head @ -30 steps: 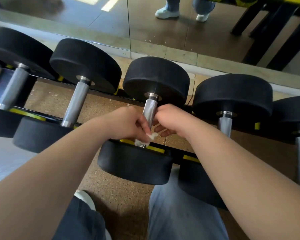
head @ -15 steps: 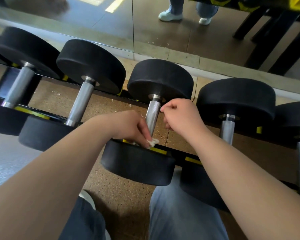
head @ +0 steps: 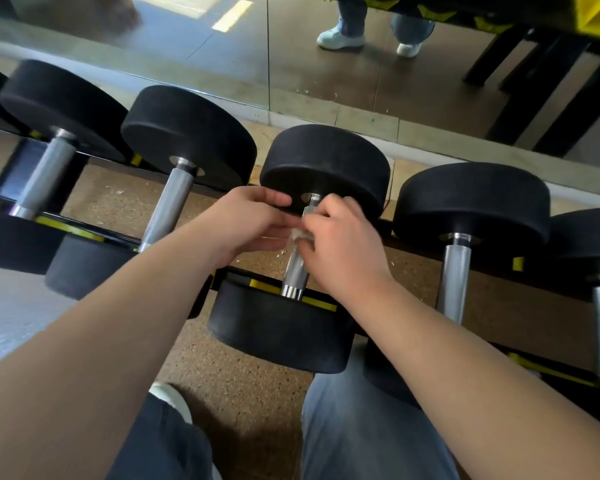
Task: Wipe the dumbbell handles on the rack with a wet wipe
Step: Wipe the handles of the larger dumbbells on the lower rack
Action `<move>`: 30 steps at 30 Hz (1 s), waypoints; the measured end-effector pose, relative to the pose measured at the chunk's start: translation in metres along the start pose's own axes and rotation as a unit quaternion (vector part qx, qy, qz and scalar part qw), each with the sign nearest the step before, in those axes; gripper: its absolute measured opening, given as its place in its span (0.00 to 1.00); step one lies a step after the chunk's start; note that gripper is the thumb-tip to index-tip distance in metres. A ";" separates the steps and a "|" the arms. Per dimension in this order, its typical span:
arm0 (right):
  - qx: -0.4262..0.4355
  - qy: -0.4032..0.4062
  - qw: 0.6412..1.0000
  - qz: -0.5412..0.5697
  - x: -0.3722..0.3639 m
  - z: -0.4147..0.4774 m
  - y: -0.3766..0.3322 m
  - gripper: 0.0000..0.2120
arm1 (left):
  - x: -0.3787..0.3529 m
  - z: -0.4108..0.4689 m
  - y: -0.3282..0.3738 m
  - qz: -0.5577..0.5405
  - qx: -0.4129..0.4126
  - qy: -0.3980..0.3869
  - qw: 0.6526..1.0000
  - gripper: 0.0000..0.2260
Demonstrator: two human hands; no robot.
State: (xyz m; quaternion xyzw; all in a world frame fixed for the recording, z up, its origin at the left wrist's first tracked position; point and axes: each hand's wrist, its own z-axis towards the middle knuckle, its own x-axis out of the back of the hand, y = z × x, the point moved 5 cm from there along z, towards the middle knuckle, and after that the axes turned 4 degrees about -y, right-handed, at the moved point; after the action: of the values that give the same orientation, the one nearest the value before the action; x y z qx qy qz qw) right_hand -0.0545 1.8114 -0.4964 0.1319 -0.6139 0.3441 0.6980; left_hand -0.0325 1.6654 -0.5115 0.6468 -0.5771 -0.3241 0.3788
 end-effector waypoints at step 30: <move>-0.389 -0.122 0.744 0.529 -0.046 0.005 0.044 0.11 | -0.012 -0.007 -0.013 0.143 0.052 -0.073 0.986 0.13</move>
State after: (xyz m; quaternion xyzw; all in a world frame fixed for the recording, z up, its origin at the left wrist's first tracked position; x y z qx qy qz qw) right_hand -0.0868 1.8259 -0.5491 -0.4563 -0.7456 0.3704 0.3142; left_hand -0.0218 1.6786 -0.5195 0.5511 -0.7058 -0.2824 0.3440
